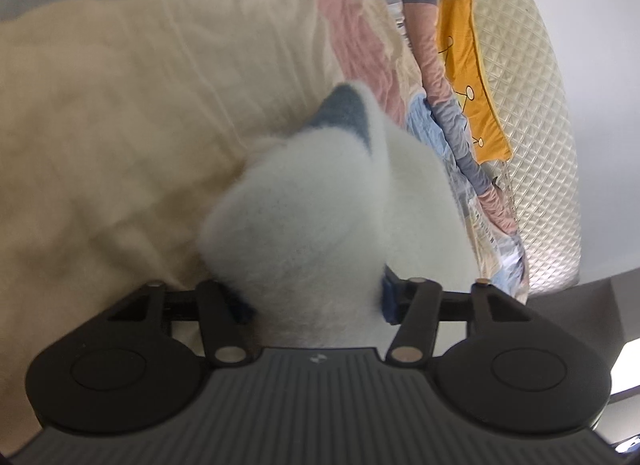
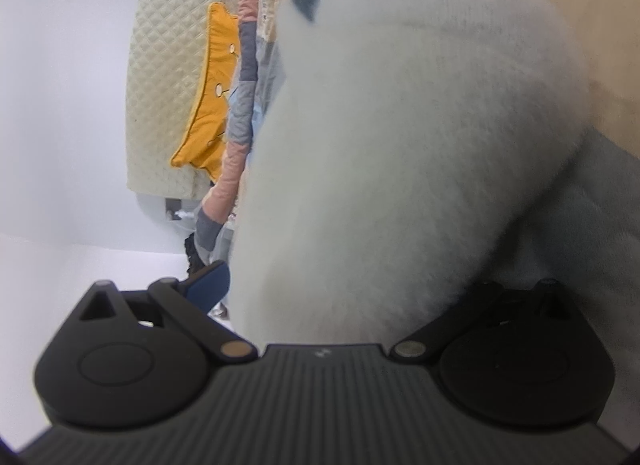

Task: Fold large clothes

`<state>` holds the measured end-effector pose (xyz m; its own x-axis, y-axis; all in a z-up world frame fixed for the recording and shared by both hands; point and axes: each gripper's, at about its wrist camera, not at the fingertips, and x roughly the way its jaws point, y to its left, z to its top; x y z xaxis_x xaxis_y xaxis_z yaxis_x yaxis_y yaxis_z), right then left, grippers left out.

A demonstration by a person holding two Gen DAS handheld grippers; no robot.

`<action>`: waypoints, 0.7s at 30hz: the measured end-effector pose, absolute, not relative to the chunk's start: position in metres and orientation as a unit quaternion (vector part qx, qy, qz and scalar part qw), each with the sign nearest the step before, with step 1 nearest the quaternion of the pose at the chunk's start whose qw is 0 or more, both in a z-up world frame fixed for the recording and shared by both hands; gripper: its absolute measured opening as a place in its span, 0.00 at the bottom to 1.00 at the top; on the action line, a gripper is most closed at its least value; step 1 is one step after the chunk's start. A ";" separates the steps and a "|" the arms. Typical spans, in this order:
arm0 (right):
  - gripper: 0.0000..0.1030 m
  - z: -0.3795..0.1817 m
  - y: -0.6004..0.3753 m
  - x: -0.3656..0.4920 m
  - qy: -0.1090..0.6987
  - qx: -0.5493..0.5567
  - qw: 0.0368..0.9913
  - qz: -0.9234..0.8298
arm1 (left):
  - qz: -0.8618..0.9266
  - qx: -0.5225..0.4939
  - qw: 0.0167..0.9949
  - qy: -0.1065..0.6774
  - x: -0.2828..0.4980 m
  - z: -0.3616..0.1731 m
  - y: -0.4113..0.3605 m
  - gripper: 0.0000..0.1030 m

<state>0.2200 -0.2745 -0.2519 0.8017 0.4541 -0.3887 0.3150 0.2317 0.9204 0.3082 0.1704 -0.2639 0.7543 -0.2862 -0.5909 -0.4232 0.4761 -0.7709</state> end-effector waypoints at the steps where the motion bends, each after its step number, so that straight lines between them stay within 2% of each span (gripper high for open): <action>1: 0.99 -0.253 -0.275 0.221 0.309 0.619 0.721 0.043 | 0.043 -0.503 0.791 0.345 0.309 -0.262 0.169 0.55; 2: 0.97 -0.254 -0.276 0.222 0.310 0.616 0.723 0.039 | 0.043 -0.497 0.796 0.344 0.308 -0.260 0.168 0.55; 5: 0.77 -0.255 -0.273 0.233 0.336 0.578 0.743 0.029 | 0.042 -0.493 0.800 0.340 0.305 -0.259 0.167 0.54; 11: 0.64 -0.257 -0.272 0.241 0.328 0.563 0.758 0.028 | 0.033 -0.484 0.810 0.330 0.305 -0.259 0.168 0.54; 13: 0.55 -0.246 -0.268 0.242 0.324 0.517 0.792 0.037 | 0.030 -0.468 0.821 0.326 0.305 -0.255 0.167 0.54; 16: 0.47 -0.227 -0.262 0.244 0.310 0.465 0.828 0.050 | 0.024 -0.446 0.836 0.317 0.300 -0.248 0.167 0.52; 21: 0.44 -0.208 -0.264 0.240 0.282 0.439 0.850 0.075 | 0.009 -0.462 0.834 0.301 0.295 -0.243 0.172 0.50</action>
<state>0.2401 -0.2644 -0.2076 0.8293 0.3751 -0.4143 0.1204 0.6040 0.7878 0.2951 0.1724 -0.2433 0.8190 -0.2622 -0.5103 -0.2937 0.5724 -0.7656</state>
